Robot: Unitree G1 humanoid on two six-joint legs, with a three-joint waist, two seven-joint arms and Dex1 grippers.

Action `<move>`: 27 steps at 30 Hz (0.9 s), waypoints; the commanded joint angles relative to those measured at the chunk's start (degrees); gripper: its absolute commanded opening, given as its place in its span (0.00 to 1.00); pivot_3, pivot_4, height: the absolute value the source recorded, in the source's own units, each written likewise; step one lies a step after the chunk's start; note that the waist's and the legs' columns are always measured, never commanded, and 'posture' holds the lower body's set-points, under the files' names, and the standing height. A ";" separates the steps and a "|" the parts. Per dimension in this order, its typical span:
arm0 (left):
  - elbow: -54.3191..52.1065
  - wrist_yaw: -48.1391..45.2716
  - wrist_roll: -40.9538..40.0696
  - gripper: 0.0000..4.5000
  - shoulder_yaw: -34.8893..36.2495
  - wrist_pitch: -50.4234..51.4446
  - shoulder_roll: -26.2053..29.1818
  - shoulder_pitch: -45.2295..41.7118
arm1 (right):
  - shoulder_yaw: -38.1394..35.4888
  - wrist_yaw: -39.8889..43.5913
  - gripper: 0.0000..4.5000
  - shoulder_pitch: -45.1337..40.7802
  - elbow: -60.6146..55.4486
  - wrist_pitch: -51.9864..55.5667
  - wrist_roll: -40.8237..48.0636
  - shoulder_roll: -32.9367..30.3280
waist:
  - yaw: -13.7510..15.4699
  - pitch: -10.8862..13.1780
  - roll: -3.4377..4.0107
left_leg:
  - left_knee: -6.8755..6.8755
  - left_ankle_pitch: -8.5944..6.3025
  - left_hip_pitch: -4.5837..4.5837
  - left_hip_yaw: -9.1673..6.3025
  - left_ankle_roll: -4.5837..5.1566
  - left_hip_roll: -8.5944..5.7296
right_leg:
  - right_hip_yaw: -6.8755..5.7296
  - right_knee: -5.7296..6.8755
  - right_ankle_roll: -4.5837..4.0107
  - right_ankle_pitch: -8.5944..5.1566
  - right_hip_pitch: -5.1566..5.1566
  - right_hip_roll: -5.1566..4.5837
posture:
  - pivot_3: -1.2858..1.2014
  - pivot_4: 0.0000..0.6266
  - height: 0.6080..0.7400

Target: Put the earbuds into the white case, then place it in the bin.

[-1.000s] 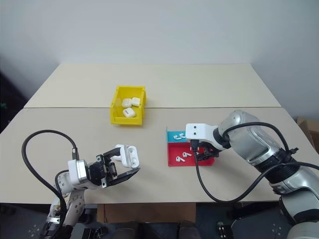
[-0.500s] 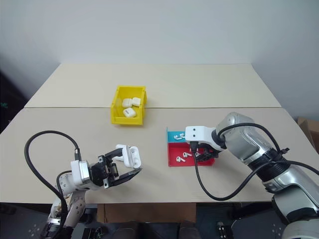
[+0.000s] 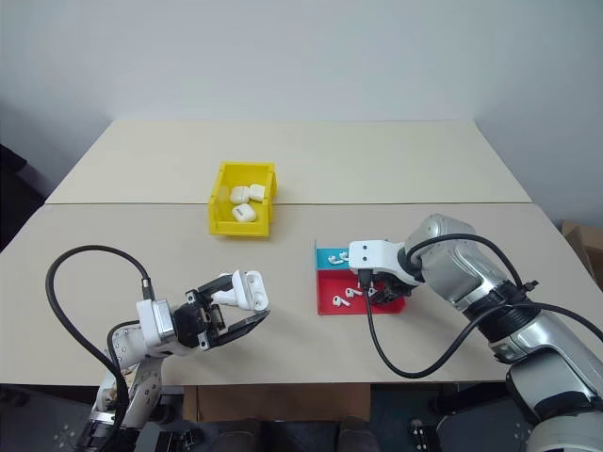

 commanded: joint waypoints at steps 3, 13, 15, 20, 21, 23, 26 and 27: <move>-3.03 0.47 -0.33 0.61 -0.42 -0.63 0.58 0.82 | -1.47 0.19 0.59 -0.71 -0.17 -1.22 -1.10 0.24 | 0.03 0.00 0.00 | 0.00 0.00 0.00 0.00 0.00 0.00 | 0.00 0.00 0.00 0.00 0.00 0.00 | 0.52 0.24 1.00; -3.29 0.25 -0.28 0.61 -0.74 -0.87 0.73 1.40 | -1.42 0.67 0.51 -0.78 -0.14 -1.19 -1.38 0.68 | 0.02 0.00 0.00 | 0.00 0.00 0.00 0.00 0.00 0.00 | 0.00 0.00 0.00 0.00 0.00 0.00 | 0.52 0.24 1.00; -3.21 0.41 -0.10 0.61 -0.83 -0.79 0.75 1.34 | -1.17 0.71 0.51 -0.65 -0.32 -1.78 -1.82 0.45 | 0.03 0.00 0.00 | 0.00 0.00 0.00 0.00 0.00 0.00 | 0.00 0.00 0.00 0.00 0.00 0.00 | 0.52 0.24 1.00; -3.26 0.33 -0.12 0.61 -1.10 -0.65 1.06 1.55 | -1.32 0.39 0.51 -0.33 -0.31 -1.67 -2.26 0.59 | 0.02 0.00 0.00 | 0.00 0.00 0.00 0.00 0.00 0.00 | 0.00 0.00 0.00 0.00 0.00 0.00 | 0.52 0.24 1.00; -3.26 0.26 -0.18 0.61 -1.16 -0.59 1.15 1.57 | -1.40 0.31 0.51 -0.28 -0.31 -1.62 -2.37 0.65 | 0.02 0.00 0.00 | 0.00 0.00 0.00 0.00 0.00 0.00 | 0.00 0.00 0.00 0.00 0.00 0.00 | 0.52 0.24 1.00; -3.13 0.44 -0.07 0.61 -1.23 -0.66 1.09 1.44 | -1.47 0.48 0.51 -0.24 -0.34 -1.43 -2.49 0.64 | 0.03 0.00 0.00 | 0.00 0.00 0.00 0.00 0.00 0.00 | 0.00 0.00 0.00 0.00 0.00 0.00 | 0.52 0.24 1.00; -2.93 0.72 0.11 0.61 -1.29 -0.73 0.92 1.19 | -1.46 1.04 0.47 -0.21 -0.47 -1.51 -2.40 0.39 | 0.03 0.00 0.00 | 0.00 0.00 0.00 0.00 0.00 0.00 | 0.00 0.00 0.00 0.00 0.00 0.00 | 0.52 0.24 1.00; -3.06 0.69 -0.03 0.61 -1.32 -0.57 0.99 1.18 | -1.58 1.08 0.43 -0.15 -0.63 -1.55 -2.29 0.36 | 0.03 0.00 0.00 | 0.00 0.00 0.00 0.00 0.00 0.00 | 0.00 0.00 0.00 0.00 0.00 0.00 | 0.52 0.24 1.00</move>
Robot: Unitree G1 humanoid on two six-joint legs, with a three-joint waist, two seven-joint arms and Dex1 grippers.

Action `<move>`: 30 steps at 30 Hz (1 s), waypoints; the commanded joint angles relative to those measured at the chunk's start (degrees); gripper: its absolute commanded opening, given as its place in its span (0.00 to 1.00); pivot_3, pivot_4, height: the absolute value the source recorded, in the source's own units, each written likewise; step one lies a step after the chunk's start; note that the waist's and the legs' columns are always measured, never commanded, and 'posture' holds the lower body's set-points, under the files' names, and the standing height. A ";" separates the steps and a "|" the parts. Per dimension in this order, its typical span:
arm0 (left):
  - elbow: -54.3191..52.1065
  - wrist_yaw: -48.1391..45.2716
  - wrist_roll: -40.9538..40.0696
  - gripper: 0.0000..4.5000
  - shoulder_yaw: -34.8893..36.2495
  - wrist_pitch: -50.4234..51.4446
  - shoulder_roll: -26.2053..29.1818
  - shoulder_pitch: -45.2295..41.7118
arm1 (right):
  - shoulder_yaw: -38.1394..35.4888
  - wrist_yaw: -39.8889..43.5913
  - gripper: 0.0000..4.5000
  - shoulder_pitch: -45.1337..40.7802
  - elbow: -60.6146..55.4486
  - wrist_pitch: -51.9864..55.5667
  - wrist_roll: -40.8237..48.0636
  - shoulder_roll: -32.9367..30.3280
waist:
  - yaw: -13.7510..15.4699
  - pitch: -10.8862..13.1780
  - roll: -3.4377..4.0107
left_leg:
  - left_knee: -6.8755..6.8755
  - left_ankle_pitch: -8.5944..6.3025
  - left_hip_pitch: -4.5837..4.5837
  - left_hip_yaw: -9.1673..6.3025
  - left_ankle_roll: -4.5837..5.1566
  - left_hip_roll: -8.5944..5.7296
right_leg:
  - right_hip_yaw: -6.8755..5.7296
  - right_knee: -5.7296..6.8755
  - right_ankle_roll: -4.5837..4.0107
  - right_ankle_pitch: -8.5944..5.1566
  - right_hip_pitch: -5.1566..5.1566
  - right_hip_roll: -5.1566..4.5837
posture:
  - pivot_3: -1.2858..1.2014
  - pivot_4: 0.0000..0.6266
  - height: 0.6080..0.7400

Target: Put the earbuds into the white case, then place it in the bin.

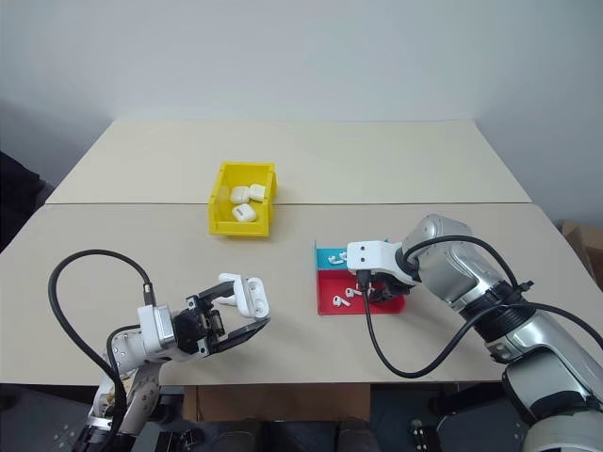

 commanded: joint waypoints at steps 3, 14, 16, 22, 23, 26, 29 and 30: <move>-2.30 0.31 -0.26 0.61 -0.39 -0.50 0.28 -0.17 | -1.65 0.89 0.43 -0.19 -1.24 -0.71 -0.15 -0.34 | -0.01 0.00 0.00 | 0.00 0.00 0.00 0.00 0.00 0.00 | 0.00 0.00 0.00 0.00 0.00 0.00 | 0.52 0.24 1.00; -2.32 0.77 0.15 0.61 -0.42 -0.74 0.17 0.18 | -1.45 0.83 0.31 0.01 -1.24 -0.86 -0.42 -0.22 | -0.01 0.00 0.00 | 0.00 0.00 0.00 0.00 0.00 0.00 | 0.00 0.00 0.00 0.00 0.00 0.00 | 0.52 0.24 1.00; -2.34 0.92 0.22 0.61 -0.42 -0.67 0.23 0.20 | -1.40 0.48 0.25 -0.07 -1.07 -0.88 -0.74 0.01 | -0.01 0.00 0.00 | 0.00 0.00 0.00 0.00 0.00 0.00 | 0.00 0.00 0.00 0.00 0.00 0.00 | 0.52 0.24 1.00; -2.47 1.25 0.39 0.61 -0.48 -0.66 0.35 0.35 | -1.41 0.60 0.25 0.10 -1.28 -0.97 -0.74 -0.06 | -0.01 0.00 0.00 | 0.00 0.00 0.00 0.00 0.00 0.00 | 0.00 0.00 0.00 0.00 0.00 0.00 | 0.52 0.24 1.00; -2.41 1.29 0.44 0.61 -0.50 -0.73 0.33 0.37 | -1.41 0.63 0.25 0.13 -1.32 -1.03 -0.74 -0.10 | -0.01 0.00 0.00 | 0.00 0.00 0.00 0.00 0.00 0.00 | 0.00 0.00 0.00 0.00 0.00 0.00 | 0.52 0.24 1.00; -2.34 1.43 0.61 0.61 -0.52 -0.82 0.27 0.43 | -1.44 0.71 0.25 0.18 -1.36 -1.12 -0.64 -0.10 | -0.01 0.00 0.00 | 0.00 0.00 0.00 0.00 0.00 0.00 | 0.00 0.00 0.00 0.00 0.00 0.00 | 0.52 0.24 1.00; -2.44 1.51 0.61 0.61 -0.55 -0.79 0.24 0.49 | -1.50 0.52 0.25 0.24 -1.49 -1.03 -0.69 -0.05 | -0.01 0.00 0.00 | 0.00 0.00 0.00 0.00 0.00 0.00 | 0.00 0.00 0.00 0.00 0.00 0.00 | 0.52 0.24 1.00; -2.42 1.58 0.63 0.61 -0.57 -0.76 0.21 0.49 | -1.57 0.41 0.25 0.24 -1.57 -0.88 -0.69 0.00 | -0.02 0.00 0.00 | 0.00 0.00 0.00 0.00 0.00 0.00 | 0.00 0.00 0.00 0.00 0.00 0.00 | 0.52 0.24 1.00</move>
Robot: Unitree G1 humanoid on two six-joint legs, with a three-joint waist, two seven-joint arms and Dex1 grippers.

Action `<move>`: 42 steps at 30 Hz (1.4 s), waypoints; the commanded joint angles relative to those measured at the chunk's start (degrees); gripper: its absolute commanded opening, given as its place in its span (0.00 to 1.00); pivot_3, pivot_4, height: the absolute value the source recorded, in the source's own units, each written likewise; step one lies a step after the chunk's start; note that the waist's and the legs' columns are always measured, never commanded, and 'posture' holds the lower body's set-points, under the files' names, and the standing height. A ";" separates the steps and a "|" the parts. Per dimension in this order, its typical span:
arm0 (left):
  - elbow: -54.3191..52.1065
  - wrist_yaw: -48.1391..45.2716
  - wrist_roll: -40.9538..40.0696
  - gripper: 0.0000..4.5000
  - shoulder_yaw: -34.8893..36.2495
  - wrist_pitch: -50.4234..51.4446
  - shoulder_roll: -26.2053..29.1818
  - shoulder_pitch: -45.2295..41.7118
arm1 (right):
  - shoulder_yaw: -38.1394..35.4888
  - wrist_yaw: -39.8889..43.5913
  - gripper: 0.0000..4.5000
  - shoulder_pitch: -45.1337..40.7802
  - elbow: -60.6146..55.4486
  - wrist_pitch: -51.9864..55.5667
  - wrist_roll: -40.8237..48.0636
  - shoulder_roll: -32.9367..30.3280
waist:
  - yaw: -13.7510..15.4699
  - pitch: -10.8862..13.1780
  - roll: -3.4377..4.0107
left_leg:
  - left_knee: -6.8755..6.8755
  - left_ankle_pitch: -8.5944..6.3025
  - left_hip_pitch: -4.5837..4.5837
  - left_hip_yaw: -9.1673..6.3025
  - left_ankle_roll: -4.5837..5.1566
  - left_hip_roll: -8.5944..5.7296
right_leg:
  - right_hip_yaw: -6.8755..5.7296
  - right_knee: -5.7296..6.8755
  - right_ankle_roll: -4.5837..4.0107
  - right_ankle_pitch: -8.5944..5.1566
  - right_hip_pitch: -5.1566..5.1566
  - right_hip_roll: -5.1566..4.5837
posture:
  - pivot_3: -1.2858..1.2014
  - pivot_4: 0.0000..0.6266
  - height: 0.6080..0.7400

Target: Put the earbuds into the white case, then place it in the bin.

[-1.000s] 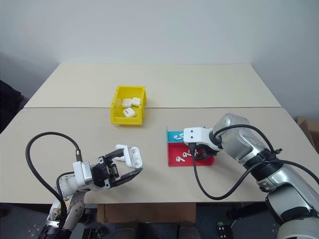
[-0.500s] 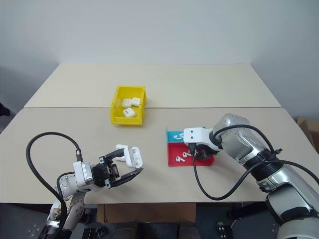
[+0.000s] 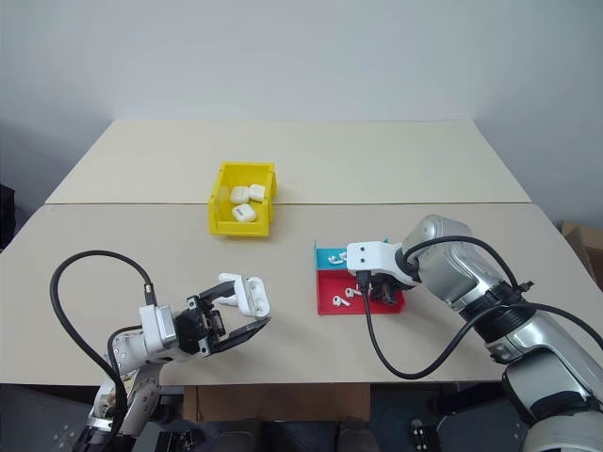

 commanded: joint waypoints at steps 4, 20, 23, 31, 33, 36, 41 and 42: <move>-2.24 0.35 -0.63 0.61 -0.47 -0.81 -0.28 -0.01 | -2.38 -0.21 0.25 0.33 -3.08 0.13 -0.16 -0.52 | 0.00 0.00 0.00 | 0.00 0.00 0.00 0.00 0.00 0.00 | 0.00 0.00 0.00 0.00 0.00 0.00 | 0.52 0.24 1.00; -13.40 2.49 -11.12 0.61 -1.98 17.70 0.62 -4.69 | -43.54 -7.47 0.25 8.88 -31.18 14.43 24.32 0.03 | 0.35 0.04 0.05 | 0.00 0.00 0.00 -0.04 0.00 -0.01 | -0.08 -0.03 0.01 0.00 0.09 -0.01 | 0.52 0.24 1.00; -15.95 2.62 -13.63 0.61 -1.78 20.86 0.86 -5.89 | -52.88 -10.75 0.25 15.62 -36.32 6.00 30.36 6.70 | 0.26 0.04 0.05 | -0.02 -0.01 -0.05 -0.05 0.02 -0.01 | -0.06 -0.06 0.02 -0.01 0.06 0.00 | 0.52 0.24 1.00; -17.63 0.32 -17.42 0.61 -1.52 26.27 1.60 -10.52 | -55.81 -18.09 0.25 19.45 -40.13 -6.09 44.17 18.28 | -0.06 0.06 0.11 | -0.03 -0.01 0.15 -0.05 0.03 0.01 | 0.00 0.03 0.01 -0.01 0.17 0.06 | 0.52 0.24 1.00; -17.68 -0.78 -18.45 0.61 -1.41 27.00 1.53 -11.36 | -55.27 -20.17 0.25 17.76 -39.27 -6.51 48.00 19.75 | -0.14 0.06 0.12 | -0.03 -0.01 0.15 -0.05 0.03 0.02 | 0.02 0.02 0.01 -0.01 0.17 0.08 | 0.52 0.24 1.00; -17.42 -1.89 -19.19 0.61 -1.34 27.27 0.68 -11.60 | -54.46 -22.35 0.25 15.85 -38.20 -8.01 52.37 21.40 | -0.09 0.06 0.12 | -0.03 -0.01 0.11 -0.05 0.03 0.02 | 0.02 0.02 0.01 -0.01 0.13 0.08 | 0.52 0.24 1.00; -16.55 -3.13 -19.15 0.61 -1.28 28.12 0.33 -12.32 | -52.20 -21.93 0.25 15.42 -37.07 -10.75 57.75 22.58 | 0.04 0.06 0.12 | -0.03 -0.01 0.10 -0.06 0.03 0.02 | 0.02 0.02 0.00 -0.01 0.13 0.08 | 0.52 0.24 1.00; -16.28 -3.27 -19.14 0.61 -1.24 28.22 0.22 -12.57 | -51.67 -21.86 0.25 15.49 -36.69 -11.37 58.33 22.78 | 0.04 0.06 0.12 | -0.03 -0.01 0.10 -0.06 0.03 0.02 | 0.02 0.02 0.00 -0.01 0.13 0.08 | 0.52 0.24 1.00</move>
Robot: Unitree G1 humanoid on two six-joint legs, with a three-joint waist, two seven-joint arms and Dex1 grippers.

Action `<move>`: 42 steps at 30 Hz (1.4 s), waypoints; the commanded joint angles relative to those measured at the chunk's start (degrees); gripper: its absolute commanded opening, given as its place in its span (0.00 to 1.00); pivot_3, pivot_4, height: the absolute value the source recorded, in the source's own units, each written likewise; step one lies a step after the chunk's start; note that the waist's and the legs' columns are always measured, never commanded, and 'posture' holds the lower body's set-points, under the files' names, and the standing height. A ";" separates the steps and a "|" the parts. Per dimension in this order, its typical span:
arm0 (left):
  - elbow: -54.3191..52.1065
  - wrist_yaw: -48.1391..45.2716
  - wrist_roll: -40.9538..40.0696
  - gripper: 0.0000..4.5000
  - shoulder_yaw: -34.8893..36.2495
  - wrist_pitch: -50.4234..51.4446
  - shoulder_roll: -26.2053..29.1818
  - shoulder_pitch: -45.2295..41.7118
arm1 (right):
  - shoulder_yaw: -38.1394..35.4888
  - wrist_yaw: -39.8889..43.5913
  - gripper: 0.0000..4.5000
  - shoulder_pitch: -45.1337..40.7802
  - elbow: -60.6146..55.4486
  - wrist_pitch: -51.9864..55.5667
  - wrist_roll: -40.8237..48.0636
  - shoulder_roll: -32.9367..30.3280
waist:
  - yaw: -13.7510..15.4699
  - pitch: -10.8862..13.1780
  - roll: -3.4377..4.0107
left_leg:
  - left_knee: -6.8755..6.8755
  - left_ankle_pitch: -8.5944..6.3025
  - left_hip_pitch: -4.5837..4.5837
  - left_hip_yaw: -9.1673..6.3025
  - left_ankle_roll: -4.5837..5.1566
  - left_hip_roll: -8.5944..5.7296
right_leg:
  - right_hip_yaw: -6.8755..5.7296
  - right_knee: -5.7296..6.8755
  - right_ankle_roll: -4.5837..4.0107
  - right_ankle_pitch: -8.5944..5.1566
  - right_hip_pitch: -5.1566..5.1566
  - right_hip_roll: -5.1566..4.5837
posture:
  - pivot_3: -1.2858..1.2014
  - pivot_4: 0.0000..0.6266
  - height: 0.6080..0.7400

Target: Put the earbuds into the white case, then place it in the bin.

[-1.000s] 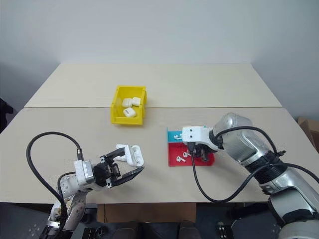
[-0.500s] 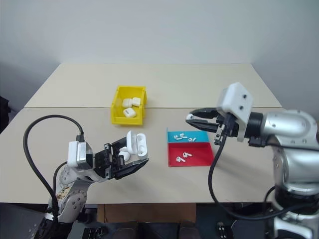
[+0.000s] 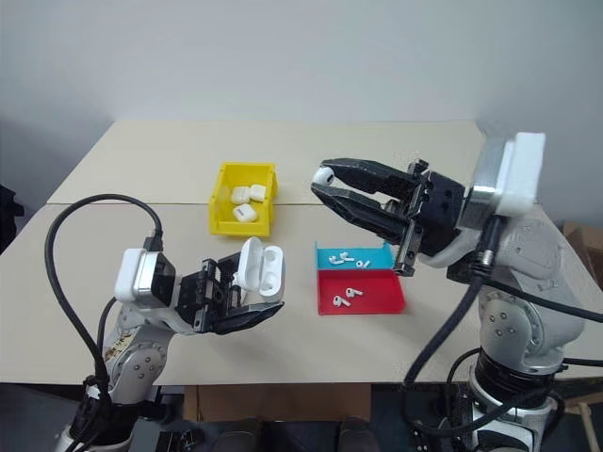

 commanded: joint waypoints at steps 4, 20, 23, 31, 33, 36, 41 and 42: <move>0.53 -1.78 -0.75 0.61 0.56 0.14 -1.35 -2.56 | 4.27 0.33 0.25 0.67 1.23 -5.94 3.82 2.98 | -0.04 0.00 0.00 | 0.00 0.00 0.01 0.00 0.00 0.00 | 0.00 0.00 0.00 0.00 0.01 0.01 | 0.52 0.24 1.00; 2.94 -4.55 0.15 0.61 0.59 -0.07 -2.57 -4.43 | 13.80 3.13 0.25 4.43 4.45 -13.27 -0.55 2.60 | -0.04 0.00 0.01 | 0.00 0.00 -0.01 -0.02 0.00 0.01 | 0.00 -0.01 0.00 0.00 -0.02 0.03 | 0.52 0.24 1.00; 3.00 -4.70 0.21 0.61 0.74 -0.07 -2.64 -4.43 | 14.69 3.02 0.25 4.39 5.00 -13.93 -1.08 2.66 | -0.11 0.01 0.01 | 0.00 0.00 -0.01 -0.01 0.00 0.01 | 0.01 -0.02 0.00 0.00 -0.02 0.03 | 0.52 0.24 1.00; 3.04 -4.70 0.52 0.61 0.95 -0.39 -2.77 -3.75 | 16.26 3.35 0.25 5.13 5.65 -14.85 -2.34 1.73 | -0.05 0.01 0.01 | 0.00 0.00 -0.01 -0.02 0.00 0.01 | 0.00 -0.02 0.00 0.00 -0.02 0.03 | 0.52 0.24 1.00; 3.01 -4.63 0.71 0.61 0.93 -0.55 -2.92 -3.61 | 16.29 3.34 0.25 5.21 5.57 -14.82 -2.10 1.63 | -0.05 0.01 0.01 | 0.00 0.00 -0.01 -0.02 0.00 0.01 | 0.00 -0.02 0.00 0.00 -0.02 0.03 | 0.52 0.24 1.00; 3.19 -4.62 0.93 0.61 0.99 -0.83 -3.18 -3.61 | 16.48 3.67 0.25 5.39 5.65 -14.85 -2.23 1.34 | -0.05 0.01 0.01 | 0.00 0.00 -0.01 -0.02 0.00 0.01 | 0.00 -0.02 0.00 0.00 -0.02 0.03 | 0.52 0.24 1.00; 3.46 -4.60 1.42 0.61 1.18 -1.17 -3.66 -3.57 | 16.62 4.06 0.25 5.84 5.95 -15.04 -2.43 0.96 | -0.06 0.01 0.01 | 0.00 0.00 -0.01 -0.02 0.00 0.01 | 0.00 -0.02 0.00 0.00 -0.02 0.03 | 0.52 0.24 1.00; 3.43 -4.60 1.51 0.61 1.19 -1.16 -3.72 -3.52 | 16.64 4.09 0.25 5.92 5.97 -15.07 -2.48 0.92 | -0.06 0.01 0.01 | 0.00 0.00 -0.01 -0.02 0.00 0.01 | 0.00 -0.02 0.00 0.00 -0.02 0.03 | 0.52 0.24 1.00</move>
